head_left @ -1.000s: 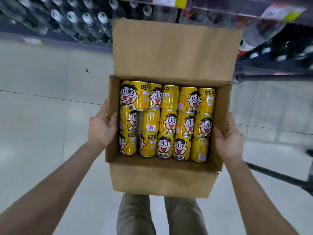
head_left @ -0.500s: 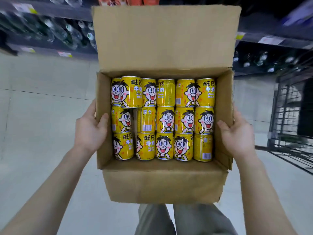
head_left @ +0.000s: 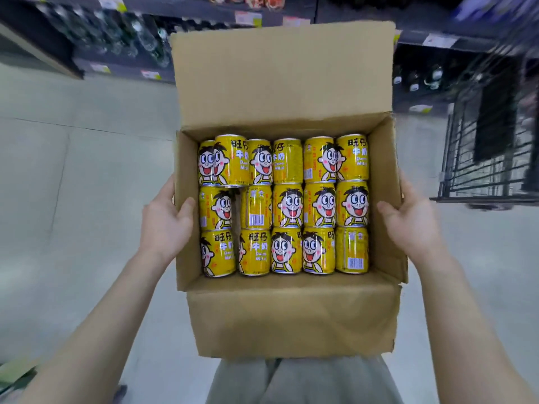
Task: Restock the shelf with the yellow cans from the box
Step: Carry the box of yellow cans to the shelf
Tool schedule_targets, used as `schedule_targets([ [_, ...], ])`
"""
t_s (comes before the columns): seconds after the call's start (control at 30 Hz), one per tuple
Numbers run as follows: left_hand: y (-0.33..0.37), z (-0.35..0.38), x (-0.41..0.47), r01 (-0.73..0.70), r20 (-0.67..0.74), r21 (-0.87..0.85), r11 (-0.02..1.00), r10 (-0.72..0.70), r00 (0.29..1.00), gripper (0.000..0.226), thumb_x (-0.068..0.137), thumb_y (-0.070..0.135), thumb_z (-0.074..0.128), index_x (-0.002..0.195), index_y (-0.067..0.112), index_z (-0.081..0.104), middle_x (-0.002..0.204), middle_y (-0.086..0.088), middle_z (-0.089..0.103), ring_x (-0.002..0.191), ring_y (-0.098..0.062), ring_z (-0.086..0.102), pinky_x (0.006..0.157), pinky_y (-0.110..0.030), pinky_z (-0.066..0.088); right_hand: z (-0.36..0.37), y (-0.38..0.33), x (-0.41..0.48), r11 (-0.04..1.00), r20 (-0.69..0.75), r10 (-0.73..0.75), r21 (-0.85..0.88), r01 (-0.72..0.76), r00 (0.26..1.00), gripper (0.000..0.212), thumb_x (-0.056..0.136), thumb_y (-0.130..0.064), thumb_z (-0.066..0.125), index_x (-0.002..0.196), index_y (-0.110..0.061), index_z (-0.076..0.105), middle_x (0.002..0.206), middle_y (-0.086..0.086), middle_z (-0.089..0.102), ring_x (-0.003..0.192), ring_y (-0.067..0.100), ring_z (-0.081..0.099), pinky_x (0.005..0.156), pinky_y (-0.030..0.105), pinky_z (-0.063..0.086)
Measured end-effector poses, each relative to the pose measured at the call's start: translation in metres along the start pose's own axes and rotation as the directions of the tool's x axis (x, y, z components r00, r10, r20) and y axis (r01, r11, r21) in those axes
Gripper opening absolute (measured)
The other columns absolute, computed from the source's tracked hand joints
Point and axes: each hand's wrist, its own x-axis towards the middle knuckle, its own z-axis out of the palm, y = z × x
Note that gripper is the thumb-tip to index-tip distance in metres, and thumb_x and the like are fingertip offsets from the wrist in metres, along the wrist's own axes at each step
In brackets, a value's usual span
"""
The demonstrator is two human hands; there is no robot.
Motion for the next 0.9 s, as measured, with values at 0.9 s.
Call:
schedule_targets([
  [0.9, 0.004, 0.078, -0.346, -0.005, -0.043, -0.032, 0.999, 0.003, 0.999, 0.039, 0.099, 0.013, 0.060, 0.136, 0.025, 0.062, 0.086, 0.004, 0.068, 0.083, -0.021, 0.061, 0.082, -0.028, 0.045, -0.121, 0.209, -0.241, 0.995, 0.002, -0.051, -0.081, 0.051, 0.999, 0.077, 0.089, -0.022, 0.064, 0.150, -0.051, 0.027, 0.105, 0.002, 0.075, 0.101, 0.031, 0.067, 0.091, 0.042, 0.054],
])
